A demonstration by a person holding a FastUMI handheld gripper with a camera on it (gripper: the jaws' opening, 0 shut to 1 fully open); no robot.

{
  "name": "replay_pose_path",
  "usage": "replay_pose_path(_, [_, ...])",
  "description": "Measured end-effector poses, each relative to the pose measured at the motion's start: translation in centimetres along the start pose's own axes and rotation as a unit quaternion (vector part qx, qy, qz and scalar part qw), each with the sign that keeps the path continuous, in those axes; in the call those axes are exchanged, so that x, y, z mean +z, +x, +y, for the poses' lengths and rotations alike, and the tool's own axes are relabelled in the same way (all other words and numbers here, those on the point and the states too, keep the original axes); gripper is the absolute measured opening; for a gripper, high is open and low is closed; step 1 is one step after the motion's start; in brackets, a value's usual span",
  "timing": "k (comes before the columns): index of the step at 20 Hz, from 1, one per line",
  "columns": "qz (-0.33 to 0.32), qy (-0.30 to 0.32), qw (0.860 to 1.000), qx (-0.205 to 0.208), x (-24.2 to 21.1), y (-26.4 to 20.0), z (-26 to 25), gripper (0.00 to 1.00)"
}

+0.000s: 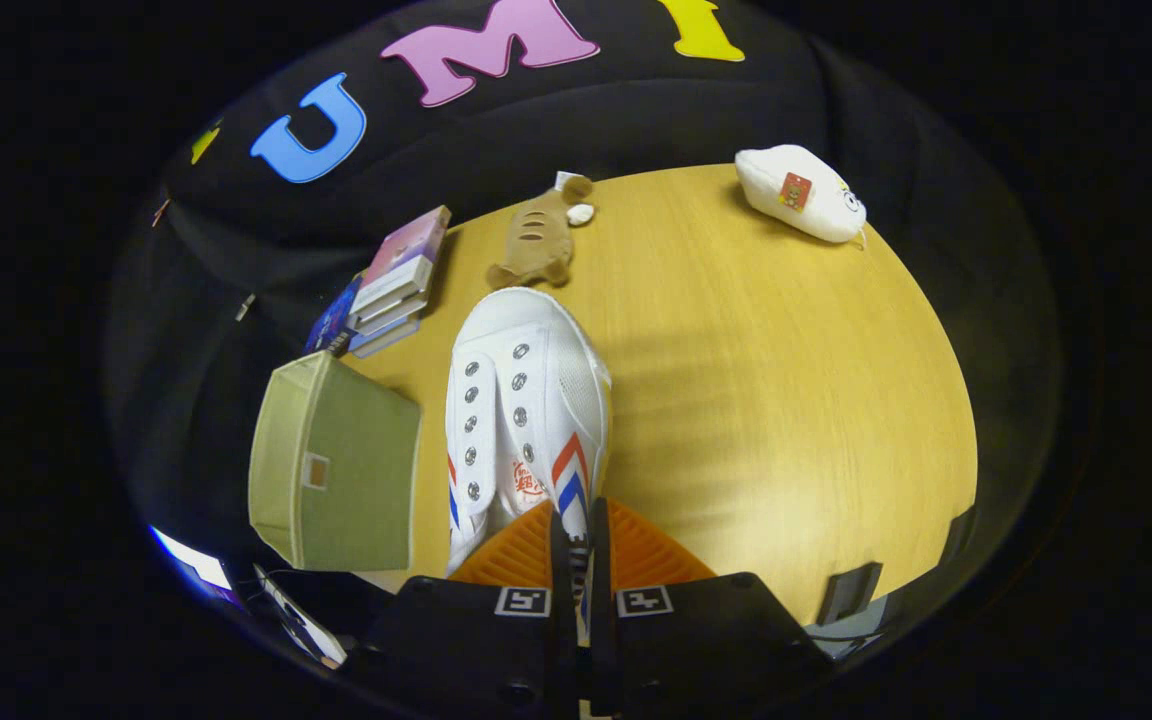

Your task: Open the storage box then place both shoes into the box .Put the left shoe in first, then the right shoe, with the right side of both shoes facing outward in a uniform manner.

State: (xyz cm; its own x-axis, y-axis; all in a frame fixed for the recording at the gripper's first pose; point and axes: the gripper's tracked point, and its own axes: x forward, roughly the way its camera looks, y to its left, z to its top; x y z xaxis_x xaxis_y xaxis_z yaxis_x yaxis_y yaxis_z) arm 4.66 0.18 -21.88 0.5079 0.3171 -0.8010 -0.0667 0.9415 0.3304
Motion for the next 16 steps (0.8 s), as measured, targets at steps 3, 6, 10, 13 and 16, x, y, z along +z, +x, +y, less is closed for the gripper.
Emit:
replay_pose_path(3, [-0.011,0.009,0.999,0.029,0.2,-1.2,6.8,0.09])
replay_pose_path(6, [-0.010,0.001,0.999,0.048,-0.1,-2.0,12.9,0.09])
replay_pose_path(10, [-0.009,-0.003,0.996,0.086,-0.4,-2.4,21.0,0.09])
replay_pose_path(13, [-0.006,-0.013,0.994,0.106,-1.0,-1.4,25.8,0.09])
replay_pose_path(16, [0.000,-0.017,0.995,0.103,-2.1,0.8,28.6,0.09])
